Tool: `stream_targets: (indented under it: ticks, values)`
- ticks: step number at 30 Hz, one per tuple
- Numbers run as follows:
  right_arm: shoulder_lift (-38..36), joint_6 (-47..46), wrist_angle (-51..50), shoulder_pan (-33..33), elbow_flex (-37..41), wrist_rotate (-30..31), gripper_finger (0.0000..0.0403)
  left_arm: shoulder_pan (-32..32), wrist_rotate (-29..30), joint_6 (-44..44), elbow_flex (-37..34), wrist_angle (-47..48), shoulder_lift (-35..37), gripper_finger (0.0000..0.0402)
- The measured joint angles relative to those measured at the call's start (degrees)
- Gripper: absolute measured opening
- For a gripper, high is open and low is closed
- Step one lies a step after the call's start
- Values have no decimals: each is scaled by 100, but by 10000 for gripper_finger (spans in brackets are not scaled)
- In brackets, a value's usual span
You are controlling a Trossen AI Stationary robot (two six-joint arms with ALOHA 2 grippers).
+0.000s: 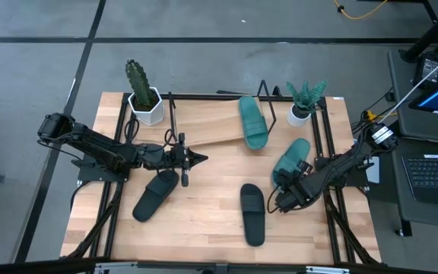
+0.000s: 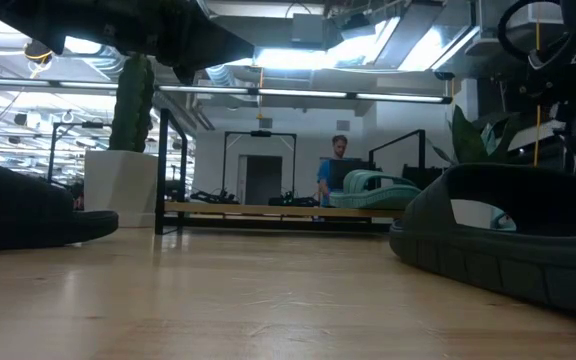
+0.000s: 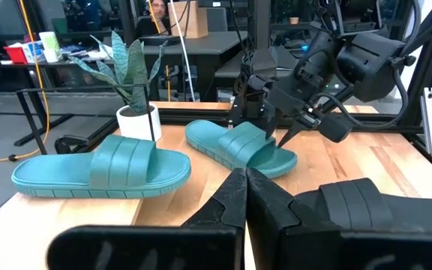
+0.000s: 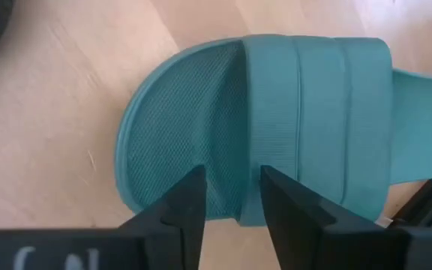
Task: Pick and place slides into the shelf
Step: Put the green slide on the shelf
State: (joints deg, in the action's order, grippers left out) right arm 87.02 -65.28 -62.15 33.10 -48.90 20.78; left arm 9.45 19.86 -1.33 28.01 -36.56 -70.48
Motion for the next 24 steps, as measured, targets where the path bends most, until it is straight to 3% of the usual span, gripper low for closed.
stream_targets:
  ticks: [12,24]
  values:
    - [-7,120,-820,-9,-1003,21,129,0,-1,188,0,9,2,0]
    - [172,-37,-789,-31,-850,55,129,1,-2,191,0,149,2,0]
